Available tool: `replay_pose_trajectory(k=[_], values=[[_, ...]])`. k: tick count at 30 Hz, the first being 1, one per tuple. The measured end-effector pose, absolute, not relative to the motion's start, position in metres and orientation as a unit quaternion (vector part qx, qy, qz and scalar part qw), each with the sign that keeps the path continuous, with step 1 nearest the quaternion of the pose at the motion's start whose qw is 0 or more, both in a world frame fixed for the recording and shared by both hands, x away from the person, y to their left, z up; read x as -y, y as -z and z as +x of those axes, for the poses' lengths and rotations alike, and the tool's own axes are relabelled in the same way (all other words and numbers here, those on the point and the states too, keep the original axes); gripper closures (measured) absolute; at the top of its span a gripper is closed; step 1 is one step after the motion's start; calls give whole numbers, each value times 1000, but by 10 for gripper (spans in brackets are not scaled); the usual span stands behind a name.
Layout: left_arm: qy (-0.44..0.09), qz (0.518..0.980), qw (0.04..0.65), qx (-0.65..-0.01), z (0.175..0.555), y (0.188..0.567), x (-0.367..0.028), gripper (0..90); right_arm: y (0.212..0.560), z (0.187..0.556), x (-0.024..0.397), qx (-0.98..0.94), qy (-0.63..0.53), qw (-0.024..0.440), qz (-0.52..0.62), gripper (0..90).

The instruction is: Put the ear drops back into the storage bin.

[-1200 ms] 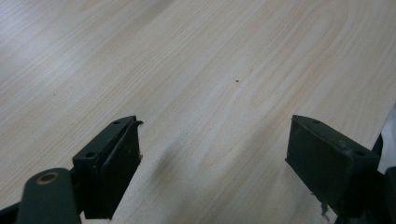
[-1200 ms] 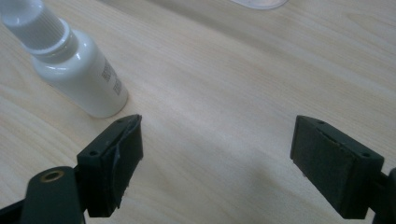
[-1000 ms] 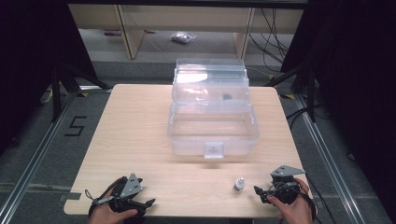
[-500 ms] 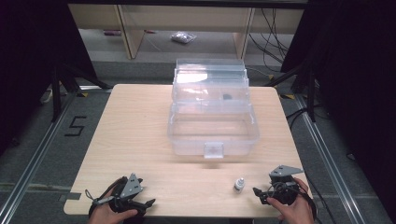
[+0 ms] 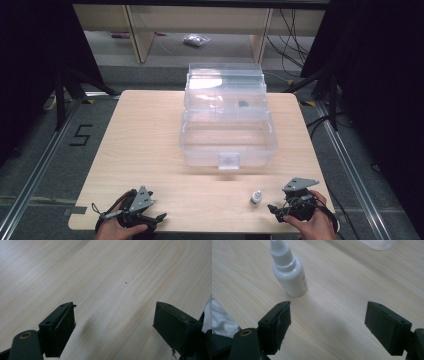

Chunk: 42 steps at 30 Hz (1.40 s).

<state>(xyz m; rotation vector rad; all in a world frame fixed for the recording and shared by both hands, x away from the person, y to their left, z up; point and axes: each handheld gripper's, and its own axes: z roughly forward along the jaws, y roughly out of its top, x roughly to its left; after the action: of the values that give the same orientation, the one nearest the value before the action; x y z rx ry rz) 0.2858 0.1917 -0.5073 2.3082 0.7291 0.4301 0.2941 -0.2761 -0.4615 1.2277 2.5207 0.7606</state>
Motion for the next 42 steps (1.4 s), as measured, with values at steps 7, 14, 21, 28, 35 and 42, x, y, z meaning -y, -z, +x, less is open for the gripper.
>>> replay_pose_trajectory(k=[7, 14, 21, 28, 35, 42], values=[[-164, 884, 336, -280, 286, 507, -191, 170, 457, 295, 262, -880, -250, 127, 382, 244], [-163, 883, 335, -285, 286, 508, -191, 170, 454, 297, 252, -897, -228, 123, 359, 252], [-164, 885, 335, -278, 286, 507, -192, 170, 452, 301, 236, -912, -203, 112, 339, 259], [-164, 885, 336, -278, 286, 507, -192, 170, 450, 313, 221, -928, -174, 98, 315, 295], [-164, 886, 334, -278, 286, 507, -192, 170, 449, 325, 212, -936, -153, 93, 302, 352], [-163, 885, 336, -278, 286, 507, -192, 170, 445, 332, 199, -948, -128, 88, 278, 410]])
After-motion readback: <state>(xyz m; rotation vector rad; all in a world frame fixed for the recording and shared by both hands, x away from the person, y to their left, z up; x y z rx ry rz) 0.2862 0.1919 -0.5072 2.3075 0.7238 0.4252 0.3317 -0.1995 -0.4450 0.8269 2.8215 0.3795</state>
